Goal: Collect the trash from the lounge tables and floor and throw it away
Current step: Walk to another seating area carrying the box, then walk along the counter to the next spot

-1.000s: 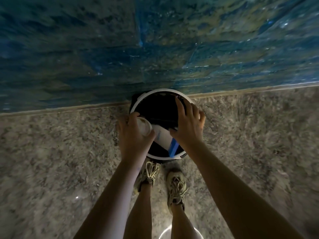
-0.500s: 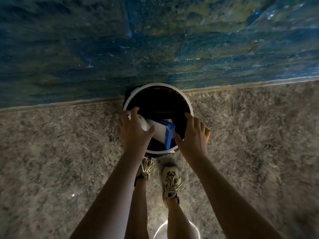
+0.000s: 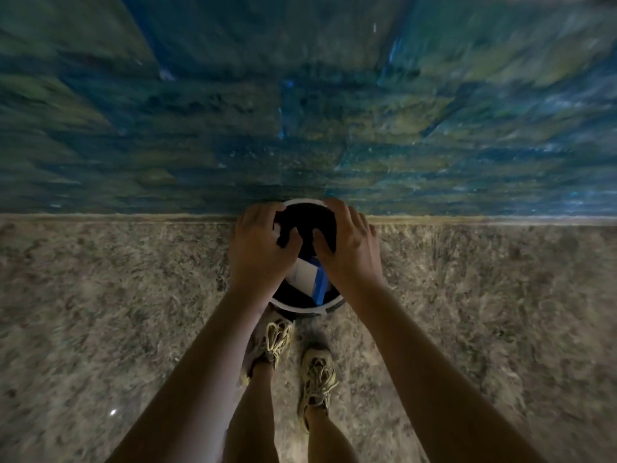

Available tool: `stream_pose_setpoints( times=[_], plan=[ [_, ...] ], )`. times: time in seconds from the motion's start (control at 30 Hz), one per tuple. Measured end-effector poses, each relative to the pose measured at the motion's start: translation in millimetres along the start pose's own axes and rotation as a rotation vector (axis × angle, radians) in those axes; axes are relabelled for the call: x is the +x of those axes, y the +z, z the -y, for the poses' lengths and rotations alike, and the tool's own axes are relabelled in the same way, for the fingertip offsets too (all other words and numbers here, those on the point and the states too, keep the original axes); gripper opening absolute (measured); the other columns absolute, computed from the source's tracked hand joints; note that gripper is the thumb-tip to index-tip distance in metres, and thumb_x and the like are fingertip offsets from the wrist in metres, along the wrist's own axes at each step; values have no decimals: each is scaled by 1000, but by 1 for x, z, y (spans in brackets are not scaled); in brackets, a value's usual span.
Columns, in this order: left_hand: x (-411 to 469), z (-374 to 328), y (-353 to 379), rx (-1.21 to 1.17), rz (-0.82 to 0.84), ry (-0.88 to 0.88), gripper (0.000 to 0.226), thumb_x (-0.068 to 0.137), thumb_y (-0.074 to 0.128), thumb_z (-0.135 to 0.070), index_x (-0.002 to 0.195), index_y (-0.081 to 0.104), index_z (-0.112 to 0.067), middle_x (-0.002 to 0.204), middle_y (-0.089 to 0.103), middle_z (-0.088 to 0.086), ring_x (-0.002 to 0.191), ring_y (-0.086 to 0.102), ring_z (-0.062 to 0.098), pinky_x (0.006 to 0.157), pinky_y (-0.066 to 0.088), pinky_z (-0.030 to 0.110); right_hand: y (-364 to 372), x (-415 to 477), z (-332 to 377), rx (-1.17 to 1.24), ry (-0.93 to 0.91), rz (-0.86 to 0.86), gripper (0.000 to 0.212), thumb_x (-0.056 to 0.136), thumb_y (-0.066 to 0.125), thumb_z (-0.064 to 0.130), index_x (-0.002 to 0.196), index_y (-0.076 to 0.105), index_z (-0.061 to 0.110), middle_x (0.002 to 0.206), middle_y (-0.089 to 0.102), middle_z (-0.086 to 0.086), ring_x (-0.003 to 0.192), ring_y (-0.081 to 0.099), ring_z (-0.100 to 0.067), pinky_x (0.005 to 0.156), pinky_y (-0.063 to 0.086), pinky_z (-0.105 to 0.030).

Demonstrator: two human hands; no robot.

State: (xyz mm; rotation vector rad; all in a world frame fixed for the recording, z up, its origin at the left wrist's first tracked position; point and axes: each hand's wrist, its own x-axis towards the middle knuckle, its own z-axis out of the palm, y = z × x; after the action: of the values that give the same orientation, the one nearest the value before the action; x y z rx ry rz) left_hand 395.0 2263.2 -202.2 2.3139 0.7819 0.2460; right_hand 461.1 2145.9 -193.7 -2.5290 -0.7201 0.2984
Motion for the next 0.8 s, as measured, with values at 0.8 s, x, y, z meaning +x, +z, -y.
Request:
stream_pose_setpoints(
  times=[0.8],
  plan=[
    [-258,-69,-501,154,-958,-321,60,72,44,-52,121,52,-18,117,57,5,105,56,25,86,46,43,-193,-158,485,428,-1196,116,41,87,48,35,116,57,7,113,64,-11,104,58,-32,88,43,-46]
  ],
)
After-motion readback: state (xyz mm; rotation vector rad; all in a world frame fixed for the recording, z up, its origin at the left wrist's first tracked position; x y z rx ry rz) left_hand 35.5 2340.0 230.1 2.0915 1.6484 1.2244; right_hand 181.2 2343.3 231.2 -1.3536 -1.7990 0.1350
